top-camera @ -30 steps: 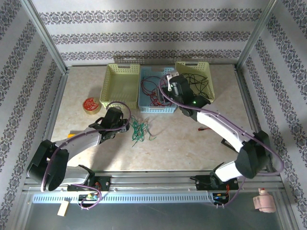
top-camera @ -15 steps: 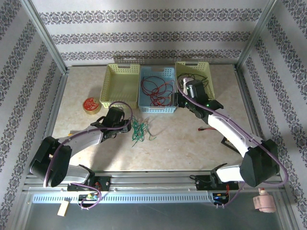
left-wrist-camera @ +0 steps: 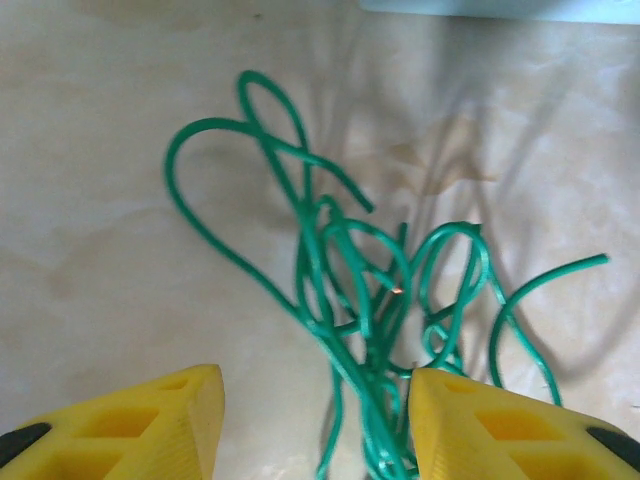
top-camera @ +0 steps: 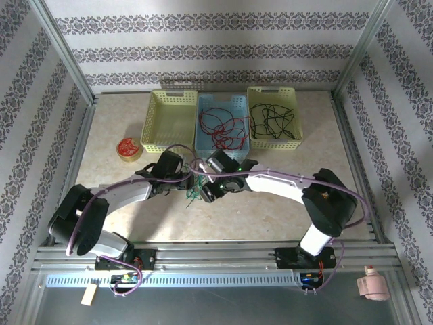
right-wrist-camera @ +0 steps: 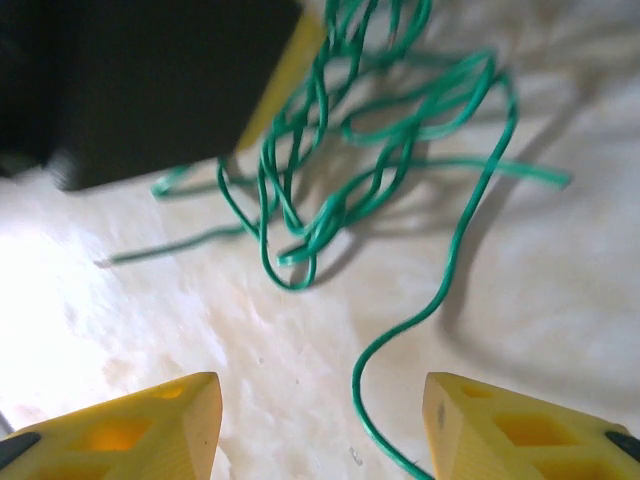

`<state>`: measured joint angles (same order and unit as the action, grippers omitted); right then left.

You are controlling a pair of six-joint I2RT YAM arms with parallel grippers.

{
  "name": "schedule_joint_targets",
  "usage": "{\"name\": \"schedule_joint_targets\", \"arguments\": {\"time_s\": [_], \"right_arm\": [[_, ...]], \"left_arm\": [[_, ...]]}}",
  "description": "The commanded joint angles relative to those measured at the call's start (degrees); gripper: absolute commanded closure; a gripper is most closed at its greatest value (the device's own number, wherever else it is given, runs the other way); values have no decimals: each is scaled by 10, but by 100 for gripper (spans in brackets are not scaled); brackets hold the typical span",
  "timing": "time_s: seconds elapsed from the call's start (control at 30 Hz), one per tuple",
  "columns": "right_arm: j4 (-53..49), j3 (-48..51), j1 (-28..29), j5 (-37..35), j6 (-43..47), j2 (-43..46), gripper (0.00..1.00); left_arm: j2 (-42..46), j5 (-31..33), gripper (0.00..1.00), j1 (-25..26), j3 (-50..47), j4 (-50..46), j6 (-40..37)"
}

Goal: Untangle the cables

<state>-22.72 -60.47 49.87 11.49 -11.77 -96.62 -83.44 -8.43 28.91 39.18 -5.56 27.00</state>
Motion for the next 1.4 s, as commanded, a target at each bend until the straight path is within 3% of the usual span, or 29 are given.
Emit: {"name": "schedule_joint_targets", "arguments": {"time_s": [0.0, 0.27, 0.53, 0.7, 0.83, 1.03, 1.37], "right_arm": [[-43, -12, 12, -43, 18, -15, 44], [-62, -20, 15, -57, 33, -58, 46], [-60, -22, 15, -64, 31, -77, 61], [-58, -17, 7, -102, 11, -73, 91], [-33, 15, -39, -128, -37, -25, 99], [28, 83, -125, -116, -113, 82, 100], [43, 136, -216, -151, -164, 195, 100]], "left_arm": [[-16, -9, 48, 11, 16, -16, -23], [-49, -5, 50, 15, 31, -33, -29], [-63, -2, 54, 14, 23, -38, -32], [-63, 10, 60, 15, 17, -43, -31], [-65, 24, 64, 14, 11, -43, -26], [-90, 51, 77, 14, 18, -60, -23], [-98, 68, 92, 15, 18, -71, -19]]}}
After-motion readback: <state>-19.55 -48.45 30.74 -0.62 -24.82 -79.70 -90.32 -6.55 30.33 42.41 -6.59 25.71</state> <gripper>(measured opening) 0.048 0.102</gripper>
